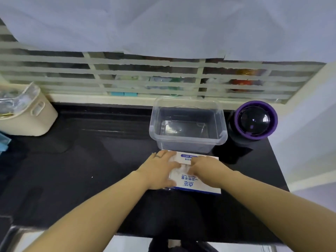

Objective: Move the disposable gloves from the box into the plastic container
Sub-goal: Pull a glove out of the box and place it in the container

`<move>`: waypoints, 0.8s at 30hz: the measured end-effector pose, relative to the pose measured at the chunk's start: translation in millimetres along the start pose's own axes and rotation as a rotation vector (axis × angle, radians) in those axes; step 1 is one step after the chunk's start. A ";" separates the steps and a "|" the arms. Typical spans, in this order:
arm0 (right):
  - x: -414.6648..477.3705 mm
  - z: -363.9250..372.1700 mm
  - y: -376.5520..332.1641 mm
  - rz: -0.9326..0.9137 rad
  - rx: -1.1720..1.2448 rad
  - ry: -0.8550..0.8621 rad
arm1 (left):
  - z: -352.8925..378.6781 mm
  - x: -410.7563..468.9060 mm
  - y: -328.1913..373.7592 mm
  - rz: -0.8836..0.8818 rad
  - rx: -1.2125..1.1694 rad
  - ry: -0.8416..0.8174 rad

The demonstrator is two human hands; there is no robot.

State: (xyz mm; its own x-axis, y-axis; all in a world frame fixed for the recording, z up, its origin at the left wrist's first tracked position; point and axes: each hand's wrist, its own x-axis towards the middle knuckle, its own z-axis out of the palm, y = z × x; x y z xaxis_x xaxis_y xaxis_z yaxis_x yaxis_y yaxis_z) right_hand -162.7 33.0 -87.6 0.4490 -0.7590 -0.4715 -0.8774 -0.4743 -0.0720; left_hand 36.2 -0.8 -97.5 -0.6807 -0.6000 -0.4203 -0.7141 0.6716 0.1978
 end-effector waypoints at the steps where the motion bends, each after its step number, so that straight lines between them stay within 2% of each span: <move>1: -0.1 3.2 -0.9 -0.010 0.020 -0.019 | -0.4 -2.0 0.5 0.025 0.007 -0.014; 8: -4.7 18.8 -23.8 -0.106 0.085 0.093 | 11.3 -28.8 -5.0 0.128 -0.025 -0.053; 10: -2.4 23.2 -26.0 -0.144 0.042 0.158 | 14.0 -30.4 -8.9 0.126 -0.054 -0.034; 13: 0.8 20.9 -28.4 -0.094 0.012 0.174 | 17.6 -26.9 -15.3 0.092 -0.116 -0.038; 16: 4.8 15.7 -31.0 -0.118 0.004 0.229 | 21.6 -23.4 -20.1 0.095 -0.054 -0.030; 19: 6.7 21.1 -32.5 -0.087 -0.041 0.213 | 21.8 -23.8 -21.2 0.114 -0.001 -0.043; 20: 7.5 27.3 -30.8 -0.101 -0.017 0.232 | 21.9 -24.1 -21.2 0.115 0.006 -0.051; 23: 3.2 23.0 -31.9 -0.087 0.092 0.146 | 20.5 -23.9 -21.5 0.112 0.009 -0.083; 24: 2.4 22.5 -30.5 -0.103 0.131 0.187 | 19.7 -23.7 -21.4 0.112 0.011 -0.094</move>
State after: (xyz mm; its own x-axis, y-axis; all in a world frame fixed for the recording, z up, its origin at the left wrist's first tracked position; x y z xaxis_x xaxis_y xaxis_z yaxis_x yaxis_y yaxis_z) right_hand -138.6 55.7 -106.3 0.5498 -0.7849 -0.2855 -0.8344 -0.5007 -0.2304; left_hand 70.8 7.6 -109.2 -0.7372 -0.4783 -0.4773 -0.6325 0.7369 0.2385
